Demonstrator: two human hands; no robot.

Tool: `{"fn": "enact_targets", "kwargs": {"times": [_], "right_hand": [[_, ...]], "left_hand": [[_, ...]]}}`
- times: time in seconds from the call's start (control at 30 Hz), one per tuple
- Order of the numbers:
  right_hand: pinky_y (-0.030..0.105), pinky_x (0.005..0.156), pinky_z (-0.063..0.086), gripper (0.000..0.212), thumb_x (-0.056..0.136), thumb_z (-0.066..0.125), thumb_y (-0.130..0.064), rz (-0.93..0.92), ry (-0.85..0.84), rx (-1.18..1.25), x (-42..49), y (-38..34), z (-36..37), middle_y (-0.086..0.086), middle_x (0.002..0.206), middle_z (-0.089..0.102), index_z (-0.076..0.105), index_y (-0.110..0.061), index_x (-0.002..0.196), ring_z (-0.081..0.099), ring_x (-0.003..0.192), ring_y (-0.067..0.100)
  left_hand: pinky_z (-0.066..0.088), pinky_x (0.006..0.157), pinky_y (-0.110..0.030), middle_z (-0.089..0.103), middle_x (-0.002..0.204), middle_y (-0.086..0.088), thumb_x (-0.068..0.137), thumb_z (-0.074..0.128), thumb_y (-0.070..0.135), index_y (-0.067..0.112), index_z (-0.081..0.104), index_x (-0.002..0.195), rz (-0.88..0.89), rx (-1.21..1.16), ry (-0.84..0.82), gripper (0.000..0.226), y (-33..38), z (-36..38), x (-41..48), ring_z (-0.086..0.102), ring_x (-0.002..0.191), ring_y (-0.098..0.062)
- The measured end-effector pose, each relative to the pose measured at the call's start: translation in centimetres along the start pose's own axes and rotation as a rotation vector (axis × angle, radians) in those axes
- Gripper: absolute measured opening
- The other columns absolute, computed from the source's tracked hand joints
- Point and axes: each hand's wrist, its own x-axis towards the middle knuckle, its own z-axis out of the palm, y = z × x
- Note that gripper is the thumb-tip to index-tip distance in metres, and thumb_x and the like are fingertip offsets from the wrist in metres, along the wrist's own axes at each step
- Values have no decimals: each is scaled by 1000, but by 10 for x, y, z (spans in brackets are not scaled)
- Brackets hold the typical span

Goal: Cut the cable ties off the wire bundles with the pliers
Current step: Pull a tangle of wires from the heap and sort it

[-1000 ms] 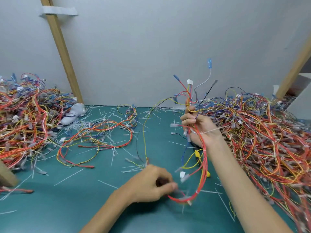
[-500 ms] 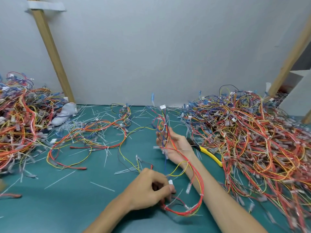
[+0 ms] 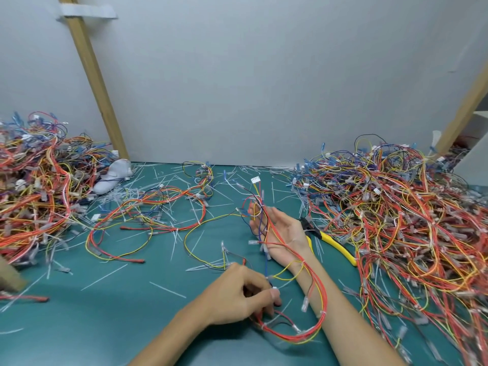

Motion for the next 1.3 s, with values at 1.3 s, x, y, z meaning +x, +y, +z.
{"fn": "enact_targets", "kwargs": {"times": [1.3], "right_hand": [[18, 52, 46, 40, 82, 41, 3, 93, -145, -108, -25, 10, -2, 3, 75, 60, 58, 1, 118, 49, 52, 7]], "left_hand": [[45, 92, -17, 64, 121, 4, 103, 41, 14, 15, 58, 124, -25, -5, 731, 27, -26, -73, -1, 61, 112, -12]]}}
